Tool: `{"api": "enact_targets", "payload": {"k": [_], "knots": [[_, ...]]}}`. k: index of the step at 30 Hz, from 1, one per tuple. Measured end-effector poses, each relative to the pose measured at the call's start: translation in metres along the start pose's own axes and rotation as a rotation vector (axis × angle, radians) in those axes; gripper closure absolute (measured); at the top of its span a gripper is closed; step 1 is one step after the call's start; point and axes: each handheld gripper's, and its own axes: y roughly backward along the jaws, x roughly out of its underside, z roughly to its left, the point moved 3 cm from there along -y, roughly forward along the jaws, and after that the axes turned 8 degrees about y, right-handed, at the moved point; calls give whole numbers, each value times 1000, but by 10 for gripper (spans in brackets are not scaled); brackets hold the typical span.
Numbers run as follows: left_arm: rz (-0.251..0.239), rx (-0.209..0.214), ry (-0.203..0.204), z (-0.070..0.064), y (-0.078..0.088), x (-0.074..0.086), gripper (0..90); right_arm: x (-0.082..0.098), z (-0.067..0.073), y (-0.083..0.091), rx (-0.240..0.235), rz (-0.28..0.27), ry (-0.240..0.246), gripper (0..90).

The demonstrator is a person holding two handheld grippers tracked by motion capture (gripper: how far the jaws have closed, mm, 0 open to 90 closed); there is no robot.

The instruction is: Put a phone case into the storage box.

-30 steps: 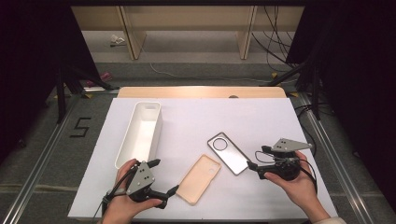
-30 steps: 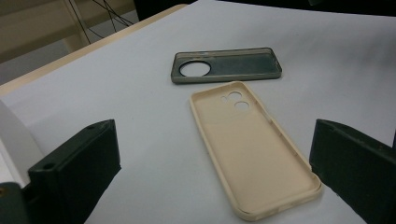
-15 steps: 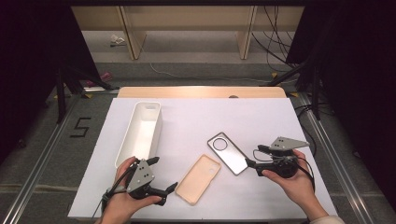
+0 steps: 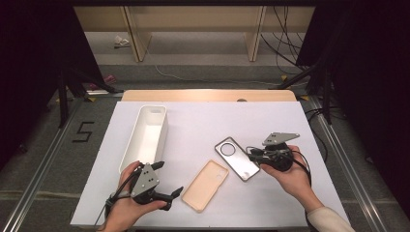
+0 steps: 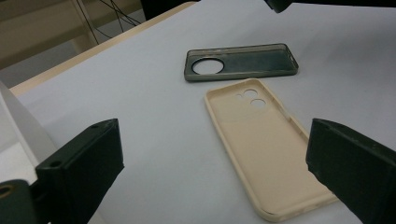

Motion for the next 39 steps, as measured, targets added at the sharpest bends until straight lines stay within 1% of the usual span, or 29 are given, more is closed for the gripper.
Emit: {"api": "enact_targets", "payload": {"k": [1,2,3,4,7,8,9,11,12,14,15,16,17,18,19,20,21,22,26,30,32,36,37,39], "knots": [[1,-1,0,0,0,0,36,-4,-2,-8,-4,27,3,855],[2,-1,0,0,0,0,36,-4,-2,-8,-4,27,3,855],[2,-1,-1,0,0,0,38,-8,-5,-16,-3,57,9,891],[3,0,-1,0,0,0,39,-10,-7,-20,-3,68,13,900],[4,2,-5,0,0,0,40,-15,-11,-34,0,104,14,900],[4,3,-5,0,0,0,40,-15,-11,-34,0,104,14,900],[4,4,-5,0,0,1,40,-18,-15,-44,12,132,21,900],[4,5,-5,0,0,1,41,-21,-19,-53,21,160,17,900],[4,5,-5,0,0,1,41,-21,-19,-53,21,160,17,900],[3,4,-6,0,0,1,42,-24,-24,-63,25,179,24,900],[3,5,-7,0,0,1,45,-26,-28,-72,24,199,30,900],[2,6,-6,0,0,1,46,-28,-29,-76,28,210,34,900],[2,7,-6,-1,0,1,46,-28,-29,-76,28,210,34,900],[1,7,-7,-1,0,1,46,-30,-32,-84,27,228,38,900],[2,7,-8,-1,0,1,46,-30,-32,-84,27,228,38,900],[2,7,-7,-1,0,1,46,-31,-33,-91,28,245,36,900],[4,7,-7,-1,0,1,46,-31,-33,-91,28,245,36,900],[4,7,-6,0,0,1,47,-31,-34,-96,30,261,37,900],[5,8,-5,0,0,1,47,-30,-35,-102,30,275,35,900],[5,10,-9,-1,0,1,48,-29,-38,-106,33,286,20,900],[1,9,-8,-1,0,1,48,-29,-39,-106,37,285,23,900],[3,9,-6,-1,0,2,48,-29,-42,-105,53,295,10,900],[4,9,-7,-1,0,2,48,-28,-42,-104,55,299,0,900],[3,10,-8,-1,0,1,48,-28,-43,-104,61,304,-2,900]]}}
